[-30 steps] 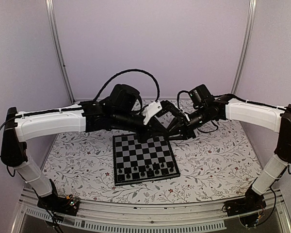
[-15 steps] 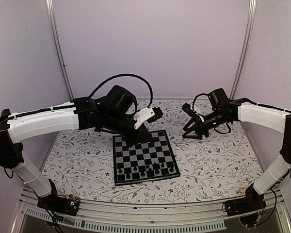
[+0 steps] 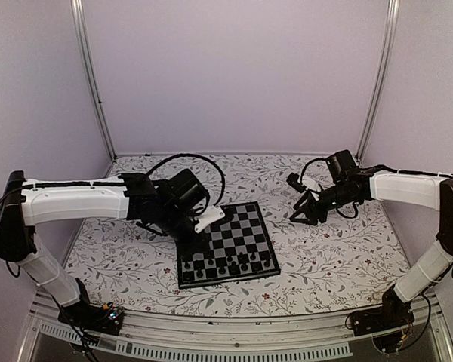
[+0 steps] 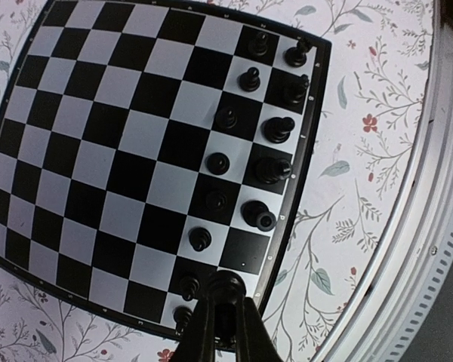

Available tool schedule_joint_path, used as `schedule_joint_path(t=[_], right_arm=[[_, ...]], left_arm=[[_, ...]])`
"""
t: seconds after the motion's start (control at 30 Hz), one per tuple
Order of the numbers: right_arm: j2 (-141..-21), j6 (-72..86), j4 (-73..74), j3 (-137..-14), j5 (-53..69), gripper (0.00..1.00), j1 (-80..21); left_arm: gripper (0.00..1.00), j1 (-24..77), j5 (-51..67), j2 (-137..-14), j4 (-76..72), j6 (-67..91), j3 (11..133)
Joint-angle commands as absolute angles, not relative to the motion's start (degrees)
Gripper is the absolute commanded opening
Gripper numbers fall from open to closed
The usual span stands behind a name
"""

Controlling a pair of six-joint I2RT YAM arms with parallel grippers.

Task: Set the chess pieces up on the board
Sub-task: Place the chess piece on the chessboard.

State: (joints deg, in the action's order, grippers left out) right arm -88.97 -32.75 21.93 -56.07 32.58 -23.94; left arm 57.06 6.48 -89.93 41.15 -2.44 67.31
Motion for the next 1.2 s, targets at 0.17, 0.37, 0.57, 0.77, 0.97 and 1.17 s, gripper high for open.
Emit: schedule_joint_path(t=[0.17, 0.37, 0.57, 0.77, 0.97, 1.17], right_arm=[[-89.3, -32.5, 20.3, -55.7, 31.7, 0.55, -23.7], [-89.3, -32.6, 20.3, -55.6, 31.7, 0.55, -23.8], [-89.5, -32.7, 20.5, -55.7, 32.0, 0.55, -23.7], [-89.7, -32.8, 20.6, -55.6, 32.2, 0.55, -23.8], [-89.7, -32.8, 20.8, -55.8, 32.2, 0.56, -23.8], [-89.6, -32.8, 20.8, -55.8, 32.1, 0.56, -23.8]], left_arm=[[0.03, 58.5, 6.7, -94.5, 38.7, -0.5, 66.0], [0.03, 59.1, 7.1, -97.1, 38.4, -0.4, 66.1], [0.03, 59.9, 7.3, -99.3, 38.3, -0.3, 66.0], [0.03, 60.2, 7.7, -100.3, 38.2, -0.3, 66.0], [0.04, 60.5, 8.1, -101.1, 38.3, -0.3, 65.3], [0.12, 61.0, 7.2, -101.7, 38.3, -0.2, 65.3]])
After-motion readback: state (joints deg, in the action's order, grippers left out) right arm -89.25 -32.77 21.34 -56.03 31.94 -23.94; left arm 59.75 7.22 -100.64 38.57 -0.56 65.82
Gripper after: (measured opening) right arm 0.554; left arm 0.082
